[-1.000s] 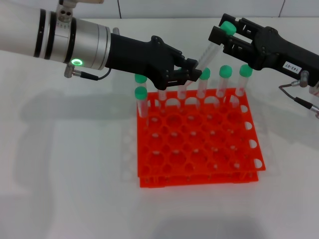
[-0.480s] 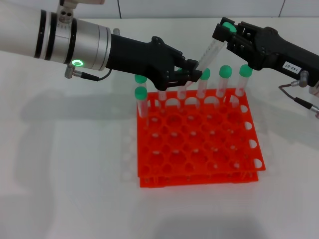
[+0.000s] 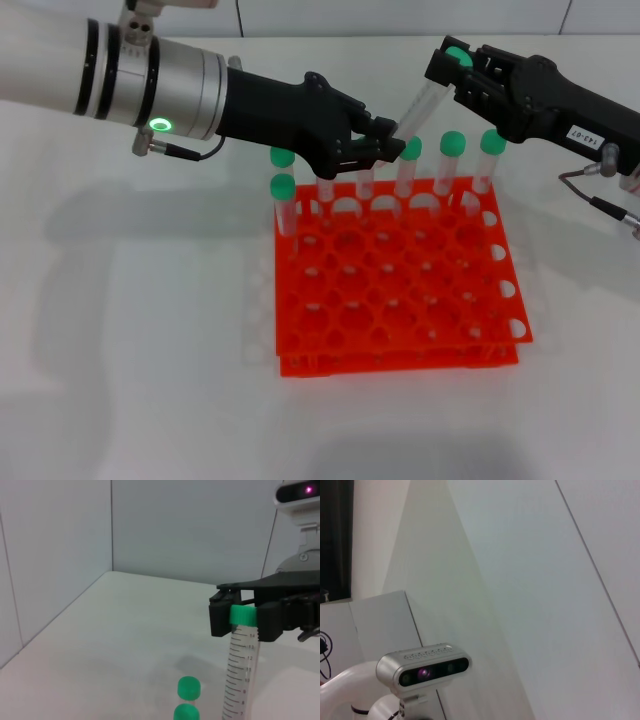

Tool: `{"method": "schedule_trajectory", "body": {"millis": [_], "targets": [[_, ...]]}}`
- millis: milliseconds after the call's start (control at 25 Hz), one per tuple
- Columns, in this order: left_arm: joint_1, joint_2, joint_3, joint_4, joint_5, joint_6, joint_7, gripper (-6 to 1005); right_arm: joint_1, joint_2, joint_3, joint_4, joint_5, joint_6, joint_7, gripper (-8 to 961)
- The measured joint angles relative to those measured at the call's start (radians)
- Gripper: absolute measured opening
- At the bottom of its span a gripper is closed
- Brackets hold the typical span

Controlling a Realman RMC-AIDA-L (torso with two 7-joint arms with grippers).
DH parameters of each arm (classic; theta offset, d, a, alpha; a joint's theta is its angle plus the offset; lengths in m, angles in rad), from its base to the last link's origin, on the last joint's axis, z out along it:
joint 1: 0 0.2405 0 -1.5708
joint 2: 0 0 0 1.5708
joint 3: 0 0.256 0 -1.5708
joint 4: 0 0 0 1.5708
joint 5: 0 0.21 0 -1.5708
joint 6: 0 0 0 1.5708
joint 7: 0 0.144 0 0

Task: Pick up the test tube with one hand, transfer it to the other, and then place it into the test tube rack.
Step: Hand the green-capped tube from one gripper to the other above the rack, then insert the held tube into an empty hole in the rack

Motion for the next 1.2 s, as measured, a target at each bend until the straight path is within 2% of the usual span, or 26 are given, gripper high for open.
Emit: {"method": "schedule_trajectory", "body": {"millis": [280,480,800,920,1120,1200], "targets": [[0.033,-0.004,0.019,0.126,0.026,0.007,-0.145,189,-0.004,0.0,-0.001,-0.009,-0.002,-0.006,0.001,258],[0.059,-0.013,0.024,0.181,0.035,0.01,-0.208,364,-0.01,-0.001,-0.002,-0.01,0.0,-0.007,0.002,258],[0.08,-0.01,0.023,0.238,0.061,0.068,-0.313,533,-0.005,-0.004,-0.002,-0.013,0.001,-0.007,0.007,258],[0.12,-0.013,0.019,0.344,0.064,0.105,-0.368,596,-0.004,-0.005,-0.001,-0.017,0.001,-0.008,0.012,257],[0.233,-0.017,0.022,0.616,0.064,0.144,-0.515,826,-0.018,-0.012,-0.03,-0.072,-0.005,-0.031,0.051,257],[0.281,-0.017,0.021,0.725,0.064,0.152,-0.577,843,-0.031,-0.015,-0.067,-0.117,-0.005,-0.03,0.078,257]]}}
